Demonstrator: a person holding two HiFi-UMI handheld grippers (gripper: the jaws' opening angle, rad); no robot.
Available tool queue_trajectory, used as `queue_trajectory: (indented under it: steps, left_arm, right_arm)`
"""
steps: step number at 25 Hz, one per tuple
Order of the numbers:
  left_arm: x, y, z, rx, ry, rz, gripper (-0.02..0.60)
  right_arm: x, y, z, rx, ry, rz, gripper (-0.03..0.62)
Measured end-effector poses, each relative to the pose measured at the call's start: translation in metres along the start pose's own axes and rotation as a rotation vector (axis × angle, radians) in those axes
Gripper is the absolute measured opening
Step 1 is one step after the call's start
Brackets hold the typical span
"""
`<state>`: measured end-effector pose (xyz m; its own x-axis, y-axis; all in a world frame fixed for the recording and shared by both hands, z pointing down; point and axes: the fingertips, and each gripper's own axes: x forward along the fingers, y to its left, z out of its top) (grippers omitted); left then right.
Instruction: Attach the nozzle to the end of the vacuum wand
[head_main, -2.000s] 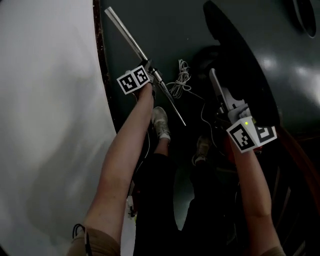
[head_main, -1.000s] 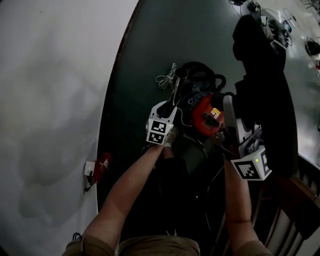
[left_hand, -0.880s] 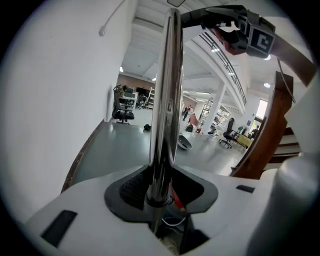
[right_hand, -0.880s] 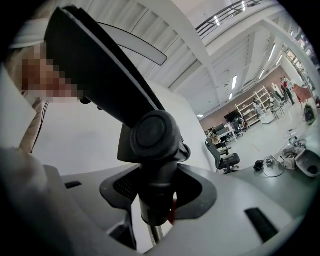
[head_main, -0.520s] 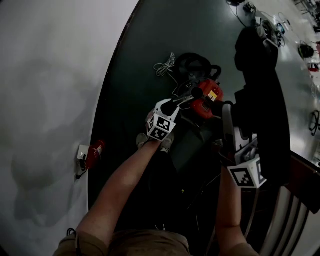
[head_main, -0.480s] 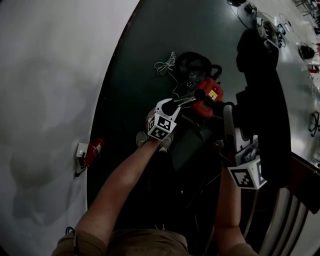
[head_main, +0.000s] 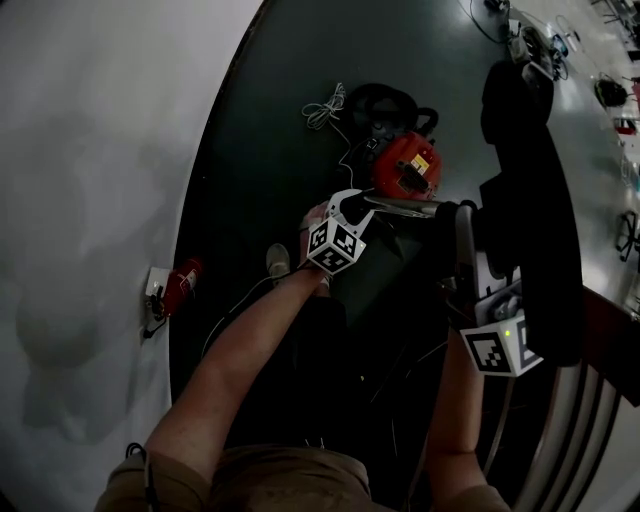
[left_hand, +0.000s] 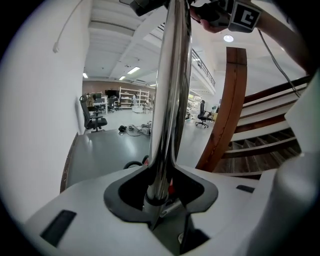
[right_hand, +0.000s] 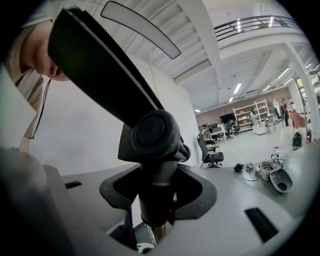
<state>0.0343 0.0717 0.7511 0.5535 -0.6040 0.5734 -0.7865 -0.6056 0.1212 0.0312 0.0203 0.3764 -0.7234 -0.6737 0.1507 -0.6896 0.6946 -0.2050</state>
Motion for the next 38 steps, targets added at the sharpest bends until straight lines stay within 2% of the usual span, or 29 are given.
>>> queue_trajectory:
  steps: [6,10,14,19,23,27,32,38]
  left_arm:
    - [0.007,-0.029,0.004,0.065,0.033,-0.043,0.151]
    - [0.011,-0.045,0.004,0.092,0.050,-0.065,0.150]
    - [0.016,-0.058,0.006,0.130,0.071,-0.096,0.150]
    - [0.019,-0.067,0.007,0.168,0.084,-0.126,0.150]
    - [0.020,-0.074,0.007,0.178,0.096,-0.140,0.152]
    - [0.019,-0.074,0.004,0.180,0.106,-0.141,0.152]
    - [0.021,-0.079,0.005,0.203,0.115,-0.156,0.152]
    - [0.025,-0.082,0.007,0.207,0.121,-0.164,0.152]
  right_arm:
    - [-0.033,-0.009,-0.001,-0.072,0.073,-0.034,0.184]
    - [-0.050,-0.018,-0.003,-0.045,0.099,-0.062,0.184]
    - [-0.062,-0.027,-0.003,-0.062,0.114,-0.107,0.184]
    - [-0.072,-0.041,-0.005,0.027,0.097,-0.158,0.184]
    - [-0.080,-0.046,-0.006,0.045,0.082,-0.192,0.184]
    - [-0.092,-0.040,-0.006,0.026,-0.003,-0.218,0.184]
    - [-0.095,-0.034,-0.010,-0.085,0.031,-0.261,0.183]
    - [-0.096,-0.044,-0.012,-0.068,0.054,-0.284,0.183]
